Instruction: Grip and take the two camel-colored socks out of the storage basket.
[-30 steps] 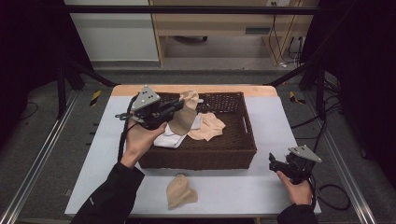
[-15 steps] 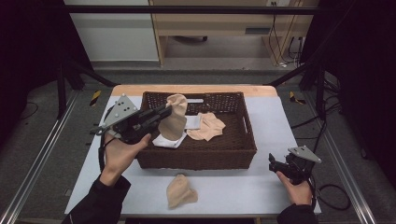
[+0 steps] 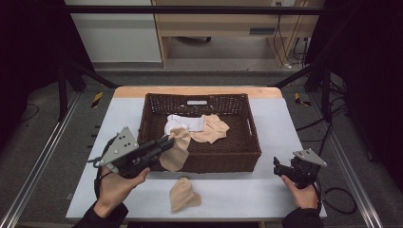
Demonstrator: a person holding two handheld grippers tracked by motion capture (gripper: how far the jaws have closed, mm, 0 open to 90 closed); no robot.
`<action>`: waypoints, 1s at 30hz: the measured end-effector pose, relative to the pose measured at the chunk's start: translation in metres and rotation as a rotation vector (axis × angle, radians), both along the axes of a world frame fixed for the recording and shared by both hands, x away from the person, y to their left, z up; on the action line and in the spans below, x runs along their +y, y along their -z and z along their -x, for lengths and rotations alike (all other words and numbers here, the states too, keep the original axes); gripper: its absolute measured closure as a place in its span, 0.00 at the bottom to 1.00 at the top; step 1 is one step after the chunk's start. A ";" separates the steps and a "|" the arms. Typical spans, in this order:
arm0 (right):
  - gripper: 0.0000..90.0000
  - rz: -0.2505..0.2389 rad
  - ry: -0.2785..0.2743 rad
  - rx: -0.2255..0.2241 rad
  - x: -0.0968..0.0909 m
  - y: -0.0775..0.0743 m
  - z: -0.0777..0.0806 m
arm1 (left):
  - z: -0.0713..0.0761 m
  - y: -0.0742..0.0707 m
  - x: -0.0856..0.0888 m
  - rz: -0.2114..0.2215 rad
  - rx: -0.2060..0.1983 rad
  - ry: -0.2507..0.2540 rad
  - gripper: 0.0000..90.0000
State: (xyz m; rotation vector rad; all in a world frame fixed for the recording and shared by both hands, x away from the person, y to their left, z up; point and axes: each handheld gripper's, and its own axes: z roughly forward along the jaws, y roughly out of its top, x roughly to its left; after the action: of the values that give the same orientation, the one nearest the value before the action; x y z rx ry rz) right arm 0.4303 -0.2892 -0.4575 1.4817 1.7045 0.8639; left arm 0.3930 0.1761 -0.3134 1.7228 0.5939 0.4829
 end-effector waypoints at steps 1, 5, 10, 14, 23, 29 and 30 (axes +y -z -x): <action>0.06 0.001 0.000 -0.001 0.000 0.000 0.000 | 0.001 0.005 -0.001 -0.011 0.009 0.003 0.93; 0.06 0.001 0.001 0.000 0.000 0.000 0.000 | 0.004 0.027 -0.003 -0.062 0.048 0.010 0.93; 0.06 0.001 0.001 0.002 0.000 0.000 0.000 | 0.001 0.053 -0.005 -0.094 0.110 0.014 0.93; 0.06 -0.003 0.000 0.004 0.000 0.000 0.000 | 0.002 0.072 -0.008 -0.126 0.164 0.026 0.93; 0.06 -0.005 0.000 0.007 0.000 0.001 0.001 | -0.007 0.111 -0.025 -0.228 0.256 0.051 0.91; 0.06 0.001 -0.005 0.008 0.000 0.001 0.001 | -0.017 0.135 -0.032 -0.256 0.300 0.043 0.85; 0.06 0.001 -0.005 0.008 0.001 0.002 0.001 | -0.017 0.137 -0.032 -0.252 0.303 0.040 0.83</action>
State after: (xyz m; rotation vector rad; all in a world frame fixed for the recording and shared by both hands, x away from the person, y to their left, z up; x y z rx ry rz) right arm 0.4297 -0.2886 -0.4592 1.4826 1.7151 0.8606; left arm 0.4103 0.1440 -0.4505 2.0646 0.7362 0.2773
